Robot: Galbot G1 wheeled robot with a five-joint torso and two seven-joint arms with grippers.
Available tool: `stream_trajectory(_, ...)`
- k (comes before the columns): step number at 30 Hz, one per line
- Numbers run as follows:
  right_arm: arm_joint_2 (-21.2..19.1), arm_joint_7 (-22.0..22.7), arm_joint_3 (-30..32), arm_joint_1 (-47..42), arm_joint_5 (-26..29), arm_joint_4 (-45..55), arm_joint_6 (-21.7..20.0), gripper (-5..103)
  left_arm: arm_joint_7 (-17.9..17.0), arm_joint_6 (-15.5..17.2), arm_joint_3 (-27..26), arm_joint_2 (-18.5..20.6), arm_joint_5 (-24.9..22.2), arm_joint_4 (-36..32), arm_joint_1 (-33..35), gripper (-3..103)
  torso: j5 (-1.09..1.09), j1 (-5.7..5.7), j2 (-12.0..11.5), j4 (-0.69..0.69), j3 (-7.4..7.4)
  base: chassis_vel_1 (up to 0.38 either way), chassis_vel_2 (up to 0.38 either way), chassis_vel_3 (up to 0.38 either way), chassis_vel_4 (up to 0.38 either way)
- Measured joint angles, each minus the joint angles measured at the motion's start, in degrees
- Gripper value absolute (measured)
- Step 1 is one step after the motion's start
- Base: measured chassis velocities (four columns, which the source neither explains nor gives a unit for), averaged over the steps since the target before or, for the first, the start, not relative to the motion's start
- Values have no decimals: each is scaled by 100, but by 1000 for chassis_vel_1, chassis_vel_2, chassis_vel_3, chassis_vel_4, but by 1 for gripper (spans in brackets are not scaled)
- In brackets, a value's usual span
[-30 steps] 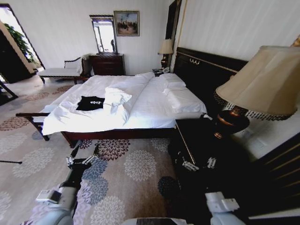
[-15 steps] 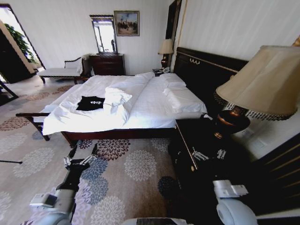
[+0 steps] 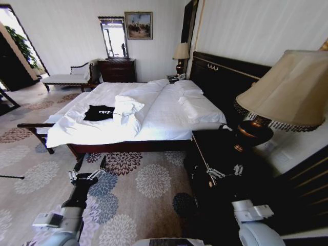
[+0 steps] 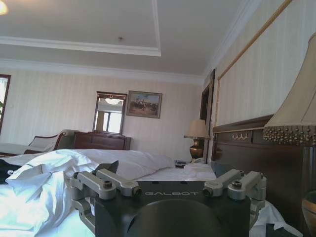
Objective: Fold the clothes on the bed.
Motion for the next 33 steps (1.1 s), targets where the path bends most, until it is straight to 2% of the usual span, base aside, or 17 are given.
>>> stream_trajectory(33, 404, -76, -3, -59, -315, -21, 181, 100, -80, -110, 10, 113, -7, 227, -148, 100, 1, 1, 0, 0, 0, -22, 18, 22, -21)
